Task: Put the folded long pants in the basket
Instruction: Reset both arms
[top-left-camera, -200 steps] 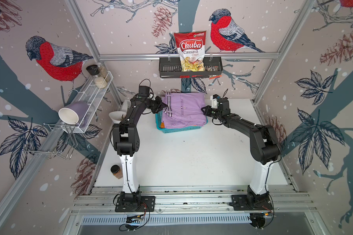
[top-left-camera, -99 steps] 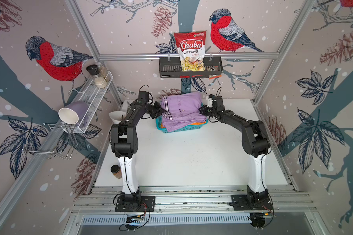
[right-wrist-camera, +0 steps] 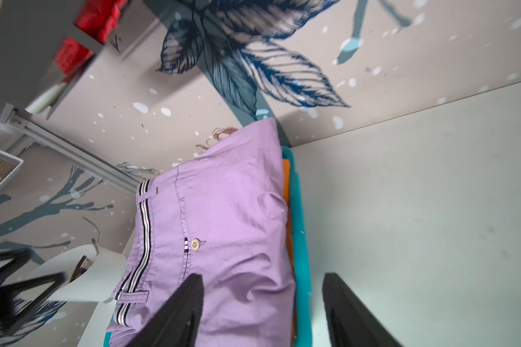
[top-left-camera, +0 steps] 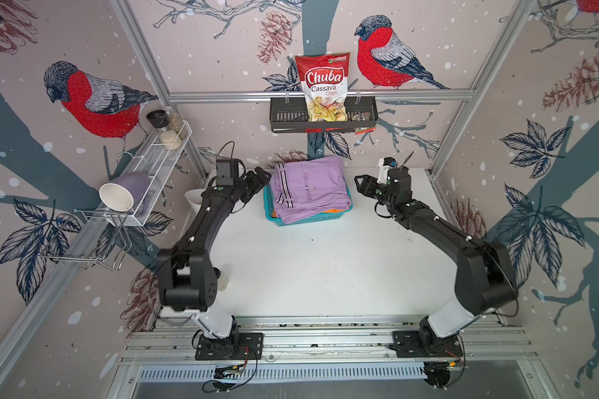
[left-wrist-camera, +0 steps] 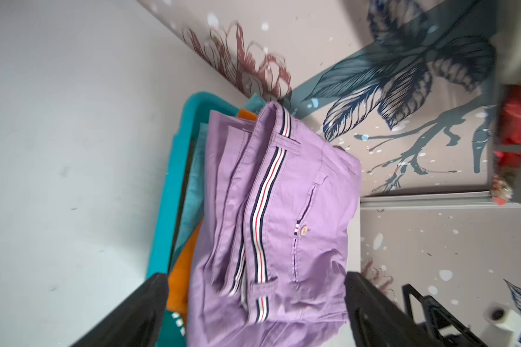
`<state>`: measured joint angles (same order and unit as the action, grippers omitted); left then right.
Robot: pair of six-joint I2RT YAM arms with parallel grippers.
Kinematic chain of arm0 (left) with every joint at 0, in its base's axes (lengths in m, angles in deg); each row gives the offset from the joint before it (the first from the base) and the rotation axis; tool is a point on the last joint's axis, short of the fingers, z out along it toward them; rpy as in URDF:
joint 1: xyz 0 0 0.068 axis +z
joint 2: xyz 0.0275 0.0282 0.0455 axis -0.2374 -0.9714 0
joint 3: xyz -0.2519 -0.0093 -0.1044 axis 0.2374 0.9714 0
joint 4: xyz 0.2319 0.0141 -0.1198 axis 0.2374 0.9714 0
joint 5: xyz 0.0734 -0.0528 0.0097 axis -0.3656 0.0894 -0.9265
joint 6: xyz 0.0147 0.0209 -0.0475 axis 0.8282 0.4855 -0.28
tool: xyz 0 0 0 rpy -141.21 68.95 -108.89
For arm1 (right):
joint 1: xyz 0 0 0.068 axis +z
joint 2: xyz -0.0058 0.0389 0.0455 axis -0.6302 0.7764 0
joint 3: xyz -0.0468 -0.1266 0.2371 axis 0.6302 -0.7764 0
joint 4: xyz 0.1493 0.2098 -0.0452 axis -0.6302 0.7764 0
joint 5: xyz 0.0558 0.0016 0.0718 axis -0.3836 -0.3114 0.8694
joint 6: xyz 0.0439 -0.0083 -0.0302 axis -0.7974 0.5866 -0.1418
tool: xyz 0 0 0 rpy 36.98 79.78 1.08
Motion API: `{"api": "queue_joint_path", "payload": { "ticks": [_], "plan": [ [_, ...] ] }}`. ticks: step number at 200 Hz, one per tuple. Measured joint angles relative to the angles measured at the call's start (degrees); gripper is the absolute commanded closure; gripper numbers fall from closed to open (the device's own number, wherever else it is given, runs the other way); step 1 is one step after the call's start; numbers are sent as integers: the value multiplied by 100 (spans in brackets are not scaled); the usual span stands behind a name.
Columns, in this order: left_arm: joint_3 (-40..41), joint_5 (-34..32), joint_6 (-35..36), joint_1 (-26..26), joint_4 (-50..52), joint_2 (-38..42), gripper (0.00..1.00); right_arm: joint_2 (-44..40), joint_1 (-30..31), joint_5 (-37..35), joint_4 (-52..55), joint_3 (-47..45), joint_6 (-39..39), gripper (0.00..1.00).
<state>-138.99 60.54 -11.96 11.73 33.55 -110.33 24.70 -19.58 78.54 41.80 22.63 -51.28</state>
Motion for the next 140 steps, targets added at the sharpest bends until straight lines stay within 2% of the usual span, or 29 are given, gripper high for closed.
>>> {"api": "queue_joint_path", "payload": {
  "ticks": [3, 5, 6, 9, 28, 53, 62, 73, 90, 113, 126, 140],
  "plan": [
    [243, -125, 42, -4, -160, 247, 4, -140, 2, -129, -63, -144, 0, 20],
    [431, -258, 74, -9, -256, 437, 4, -269, 2, -238, -90, -275, 0, 7],
    [490, -304, 79, -13, -286, 496, 4, -310, 2, -273, -90, -323, 0, 4],
    [758, -468, 101, -22, -461, 765, 4, -444, 2, -398, -140, -472, 0, 1],
    [2505, -1766, 402, -168, -1423, 2339, 4, -1274, 15, -1338, -758, -1652, 63, 0],
    [4800, -3718, 1200, -667, -2682, 4260, 3, -2105, 271, -2490, -1436, -3171, 776, 0],
    [5464, -4199, 1628, -876, -3143, 4839, 3, -2433, 385, -2870, -1755, -3687, 1038, 0],
    [6194, -4437, 2203, -1137, -3818, 5416, 3, -2865, 389, -3309, -2142, -4312, 1266, 0],
    [6778, -4752, 2905, -1528, -4419, 5901, 3, -3609, 254, -3799, -2594, -5204, 1574, 0],
    [7016, -5458, 3303, -1703, -5007, 6085, 3, -4409, -9, -4076, -2988, -5897, 1849, 0],
    [7232, -5480, 3499, -1742, -5333, 6026, 3, -4474, -313, -4079, -3226, -6116, 1867, 0],
    [7322, -5477, 3705, -1753, -5624, 5807, 3, -4186, -785, -3941, -3484, -6212, 1838, 0]
  ]
}}
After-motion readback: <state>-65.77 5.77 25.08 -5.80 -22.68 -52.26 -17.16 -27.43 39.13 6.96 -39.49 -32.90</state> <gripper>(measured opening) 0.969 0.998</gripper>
